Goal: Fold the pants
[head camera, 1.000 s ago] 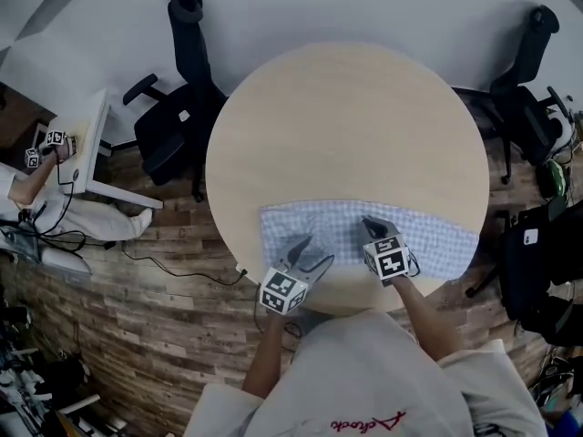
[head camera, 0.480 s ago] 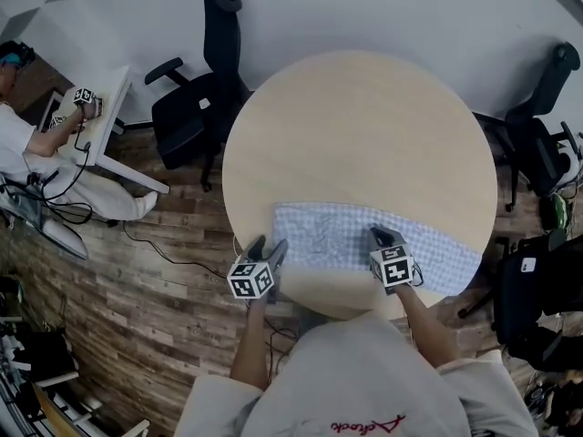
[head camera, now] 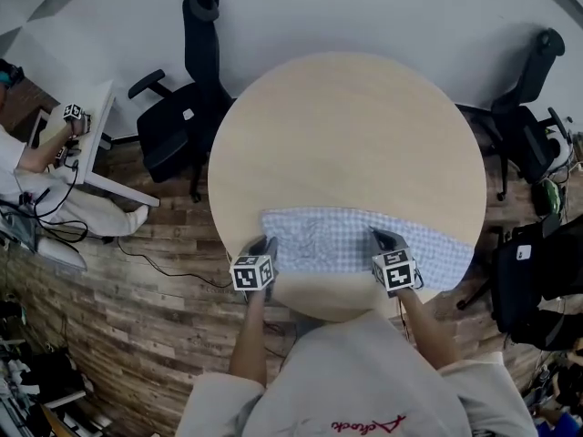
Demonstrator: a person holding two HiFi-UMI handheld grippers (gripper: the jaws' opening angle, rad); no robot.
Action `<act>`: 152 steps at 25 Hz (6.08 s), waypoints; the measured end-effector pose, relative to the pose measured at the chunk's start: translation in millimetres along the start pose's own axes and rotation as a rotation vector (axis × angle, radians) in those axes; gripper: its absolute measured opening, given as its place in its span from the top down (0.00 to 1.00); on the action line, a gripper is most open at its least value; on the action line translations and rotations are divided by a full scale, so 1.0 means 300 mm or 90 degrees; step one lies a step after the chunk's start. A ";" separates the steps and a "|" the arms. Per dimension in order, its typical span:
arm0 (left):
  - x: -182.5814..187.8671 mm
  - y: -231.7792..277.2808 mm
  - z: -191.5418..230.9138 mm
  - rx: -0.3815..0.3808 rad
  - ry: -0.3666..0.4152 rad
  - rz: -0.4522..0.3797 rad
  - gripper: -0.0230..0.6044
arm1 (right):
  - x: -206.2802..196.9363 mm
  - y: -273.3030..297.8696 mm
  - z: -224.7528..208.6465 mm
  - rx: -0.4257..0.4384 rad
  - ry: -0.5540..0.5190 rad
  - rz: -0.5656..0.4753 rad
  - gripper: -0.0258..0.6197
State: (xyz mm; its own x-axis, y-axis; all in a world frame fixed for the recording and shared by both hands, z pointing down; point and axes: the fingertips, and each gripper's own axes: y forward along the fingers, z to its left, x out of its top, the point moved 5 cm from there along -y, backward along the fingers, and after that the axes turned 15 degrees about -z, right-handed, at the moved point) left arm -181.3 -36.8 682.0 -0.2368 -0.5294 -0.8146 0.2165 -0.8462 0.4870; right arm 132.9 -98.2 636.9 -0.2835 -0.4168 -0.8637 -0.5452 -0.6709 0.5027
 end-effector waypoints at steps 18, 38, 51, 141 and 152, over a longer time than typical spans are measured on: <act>0.096 -0.131 0.270 0.073 0.011 -0.018 0.83 | -0.180 -0.149 -0.141 -0.091 0.024 0.063 0.91; 0.370 -0.284 -0.259 -0.078 0.091 -0.169 0.83 | -0.179 -0.143 -0.157 -0.065 0.052 0.032 0.91; 0.030 0.072 -0.993 -0.289 0.257 0.023 0.83 | -0.189 -0.345 -0.355 -0.127 0.105 -0.031 0.91; -0.212 0.319 -1.428 -0.261 0.231 0.090 0.79 | -0.389 -0.643 -0.650 -0.181 0.152 -0.067 0.91; -0.209 0.195 -1.599 -0.371 0.212 0.038 0.45 | -0.330 -0.603 -0.652 -0.114 0.137 -0.115 0.91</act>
State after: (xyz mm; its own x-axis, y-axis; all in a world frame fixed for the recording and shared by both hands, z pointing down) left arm 300.5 -23.8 610.6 0.0752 -0.4485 -0.8906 0.7177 -0.5957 0.3606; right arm 413.8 -55.6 638.7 -0.0112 -0.3878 -0.9217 -0.4181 -0.8355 0.3566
